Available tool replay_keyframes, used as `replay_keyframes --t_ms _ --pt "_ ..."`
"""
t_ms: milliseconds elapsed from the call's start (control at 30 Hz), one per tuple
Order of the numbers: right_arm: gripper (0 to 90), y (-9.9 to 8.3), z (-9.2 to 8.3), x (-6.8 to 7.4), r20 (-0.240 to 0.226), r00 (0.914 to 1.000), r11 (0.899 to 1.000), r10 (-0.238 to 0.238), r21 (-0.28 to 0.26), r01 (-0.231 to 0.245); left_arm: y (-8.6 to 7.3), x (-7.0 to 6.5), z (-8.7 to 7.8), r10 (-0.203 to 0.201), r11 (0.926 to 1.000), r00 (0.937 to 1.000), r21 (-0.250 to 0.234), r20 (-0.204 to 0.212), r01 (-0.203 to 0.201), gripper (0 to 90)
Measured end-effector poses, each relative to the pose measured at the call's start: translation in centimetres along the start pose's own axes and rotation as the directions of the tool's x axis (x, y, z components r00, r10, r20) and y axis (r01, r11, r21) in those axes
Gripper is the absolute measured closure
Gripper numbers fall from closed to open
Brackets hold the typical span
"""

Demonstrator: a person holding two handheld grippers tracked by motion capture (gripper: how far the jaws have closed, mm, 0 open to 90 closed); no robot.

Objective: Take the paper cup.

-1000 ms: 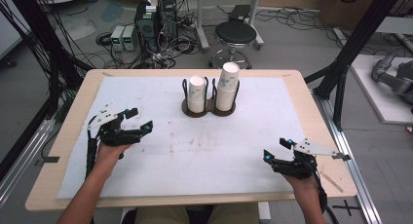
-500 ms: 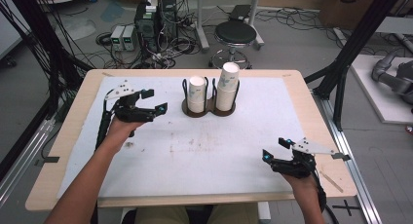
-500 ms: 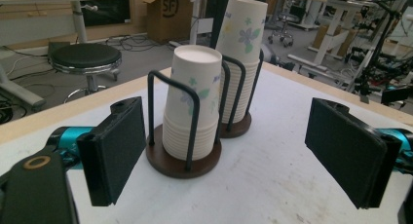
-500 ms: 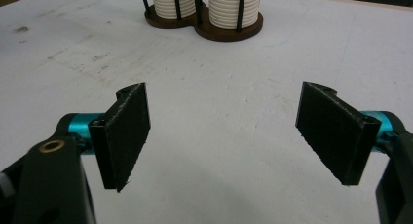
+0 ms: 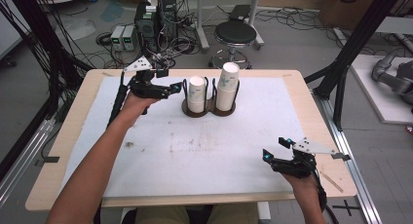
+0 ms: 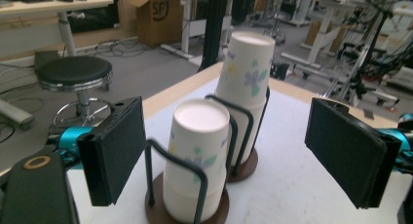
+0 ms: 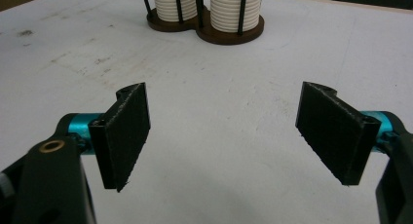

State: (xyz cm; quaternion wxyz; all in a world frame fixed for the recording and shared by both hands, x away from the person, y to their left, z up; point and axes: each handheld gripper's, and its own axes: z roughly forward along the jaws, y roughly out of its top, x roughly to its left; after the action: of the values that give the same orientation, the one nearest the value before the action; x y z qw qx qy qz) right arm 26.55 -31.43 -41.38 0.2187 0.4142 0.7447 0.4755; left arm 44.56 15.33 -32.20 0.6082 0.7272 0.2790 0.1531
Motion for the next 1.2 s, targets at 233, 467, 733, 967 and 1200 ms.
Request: replay_keyframes --t_ms 233,467,733,967,1200 --pt "20.8 0.1 0.1 0.0 -0.009 1.0000 1.000 0.000 0.000 0.000 1.3 0.4 2.8 0.021 0.9984 0.9998 0.053 0.001 -0.021 15.0" --pt "20.8 0.1 0.2 0.0 -0.018 0.9998 1.000 -0.002 0.001 0.002 2.3 0.4 5.6 0.036 0.9953 0.9993 0.090 -0.001 -0.036 15.5" --pt "20.8 0.1 0.1 0.0 -0.026 0.9997 1.000 -0.006 -0.002 0.005 0.8 0.9 8.1 0.027 0.9872 0.9995 0.158 -0.018 -0.024 15.9" --pt "20.8 0.0 0.1 0.0 -0.029 0.9996 1.000 0.000 0.002 0.000 -0.2 1.2 9.3 0.023 0.9774 0.9992 0.211 -0.033 -0.016 19.7" --pt "20.8 0.0 0.0 -0.1 -0.026 0.9997 1.000 -0.001 -0.001 0.001 -0.6 1.1 9.8 0.029 0.9661 0.9989 0.257 -0.038 -0.019 23.4"
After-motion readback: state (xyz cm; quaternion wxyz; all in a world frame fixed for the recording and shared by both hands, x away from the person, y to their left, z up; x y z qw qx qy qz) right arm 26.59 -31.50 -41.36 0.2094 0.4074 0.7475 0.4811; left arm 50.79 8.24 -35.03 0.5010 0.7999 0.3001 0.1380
